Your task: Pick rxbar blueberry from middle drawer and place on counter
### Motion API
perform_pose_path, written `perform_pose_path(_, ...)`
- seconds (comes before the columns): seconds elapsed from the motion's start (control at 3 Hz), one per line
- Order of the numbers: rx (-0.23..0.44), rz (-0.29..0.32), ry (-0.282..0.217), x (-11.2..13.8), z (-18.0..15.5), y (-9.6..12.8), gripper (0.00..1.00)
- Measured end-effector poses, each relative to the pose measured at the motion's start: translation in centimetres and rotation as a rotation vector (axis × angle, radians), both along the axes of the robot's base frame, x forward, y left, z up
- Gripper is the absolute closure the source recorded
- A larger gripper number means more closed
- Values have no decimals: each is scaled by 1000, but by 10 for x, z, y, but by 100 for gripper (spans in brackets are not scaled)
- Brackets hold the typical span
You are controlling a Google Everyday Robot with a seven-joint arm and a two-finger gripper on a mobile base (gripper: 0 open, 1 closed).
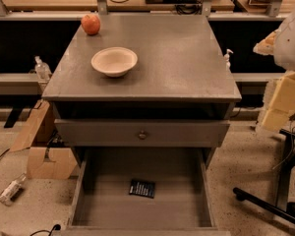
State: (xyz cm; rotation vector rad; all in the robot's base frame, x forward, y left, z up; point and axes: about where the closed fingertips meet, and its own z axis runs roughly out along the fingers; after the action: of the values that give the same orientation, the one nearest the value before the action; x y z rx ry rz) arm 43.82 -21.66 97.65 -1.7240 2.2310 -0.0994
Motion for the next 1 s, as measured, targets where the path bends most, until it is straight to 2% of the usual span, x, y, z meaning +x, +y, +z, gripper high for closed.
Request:
perform_pose_path(0.33,0,0,0,0,0,0,0)
perform_pose_path(0.67,43,2,-21,2,-7,3,0)
perform_pose_path(1.0,156,47,-27,-6,-48,15,0)
